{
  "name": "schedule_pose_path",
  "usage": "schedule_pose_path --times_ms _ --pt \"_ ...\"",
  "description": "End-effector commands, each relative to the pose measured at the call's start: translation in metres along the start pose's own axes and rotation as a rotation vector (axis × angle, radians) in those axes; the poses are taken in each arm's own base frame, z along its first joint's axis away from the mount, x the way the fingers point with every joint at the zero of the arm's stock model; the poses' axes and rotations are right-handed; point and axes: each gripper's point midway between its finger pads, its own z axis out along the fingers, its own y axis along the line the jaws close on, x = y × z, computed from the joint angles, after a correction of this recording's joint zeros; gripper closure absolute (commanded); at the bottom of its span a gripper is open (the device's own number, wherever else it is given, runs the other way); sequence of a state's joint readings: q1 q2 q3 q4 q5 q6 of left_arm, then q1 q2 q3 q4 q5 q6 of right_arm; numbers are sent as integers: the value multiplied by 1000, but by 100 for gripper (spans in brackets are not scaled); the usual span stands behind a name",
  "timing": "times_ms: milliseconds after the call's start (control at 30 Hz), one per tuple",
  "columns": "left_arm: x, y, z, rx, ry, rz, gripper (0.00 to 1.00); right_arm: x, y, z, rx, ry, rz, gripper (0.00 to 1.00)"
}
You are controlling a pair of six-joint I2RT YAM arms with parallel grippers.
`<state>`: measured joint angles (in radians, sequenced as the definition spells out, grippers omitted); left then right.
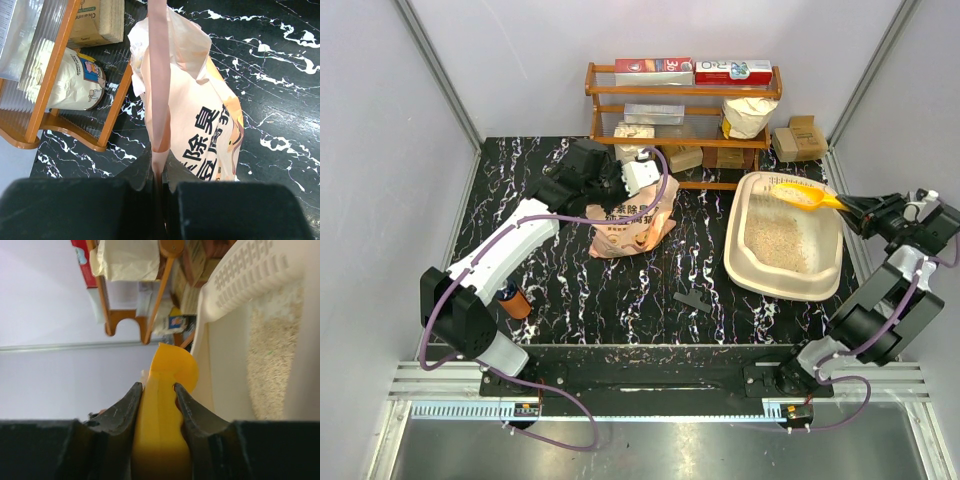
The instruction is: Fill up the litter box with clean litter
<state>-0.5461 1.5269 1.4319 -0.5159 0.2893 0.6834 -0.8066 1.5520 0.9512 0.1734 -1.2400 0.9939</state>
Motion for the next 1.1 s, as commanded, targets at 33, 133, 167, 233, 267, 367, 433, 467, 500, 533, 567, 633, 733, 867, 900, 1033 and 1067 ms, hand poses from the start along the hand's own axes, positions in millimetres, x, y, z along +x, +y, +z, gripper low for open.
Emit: schedule_pose_path --times_ms 33,133,167,233,267,367,433,467,500,533,567,633,733,867,900,1033,1067 --pt "-38 13 -4 -30 -146 30 100 -9 -2 -23 174 -182 -231 100" --pt "-39 12 -5 -31 -152 22 100 -10 -8 -33 278 -233 -299 100" --pt "-39 11 -4 -29 -153 19 100 -11 -7 -35 294 -243 -326 100" --pt "-37 10 -5 -29 -152 12 100 -12 -9 -44 369 -270 -400 100" --pt "-37 9 -4 -23 -152 12 100 -14 -8 -48 395 -287 -430 100" --pt "-36 7 -5 -23 -155 4 100 -19 -11 -62 500 -325 -524 100" --pt "-37 6 -6 -18 -157 0 100 -18 -15 -67 542 -310 -567 100" --pt "-36 5 -6 -18 -157 -3 100 -17 -11 -67 538 -298 -588 100" --pt "-36 5 -7 -18 -157 -2 100 -13 -12 -68 549 -267 -631 100" --pt "-36 4 -7 -17 -158 -4 100 -11 -10 -67 552 -253 -662 100" --pt "-36 3 -6 -11 -158 -6 100 -10 -6 -66 557 -239 -703 100" --pt "-36 3 -7 -11 -160 -8 100 1 -5 -62 594 -174 -831 100" --pt "-39 4 -8 -14 -167 -9 100 23 4 -48 623 -79 -1060 100" --pt "-42 5 -9 -16 -173 -12 100 45 13 -35 664 30 -1288 100" --pt "-42 4 -9 -14 -175 -13 100 43 13 -38 706 49 -1344 100" --pt "-45 5 -12 -15 -183 -14 100 48 21 -30 748 145 -1514 100" --pt "-44 5 -11 -15 -179 -15 100 50 28 -26 740 162 -1550 100"
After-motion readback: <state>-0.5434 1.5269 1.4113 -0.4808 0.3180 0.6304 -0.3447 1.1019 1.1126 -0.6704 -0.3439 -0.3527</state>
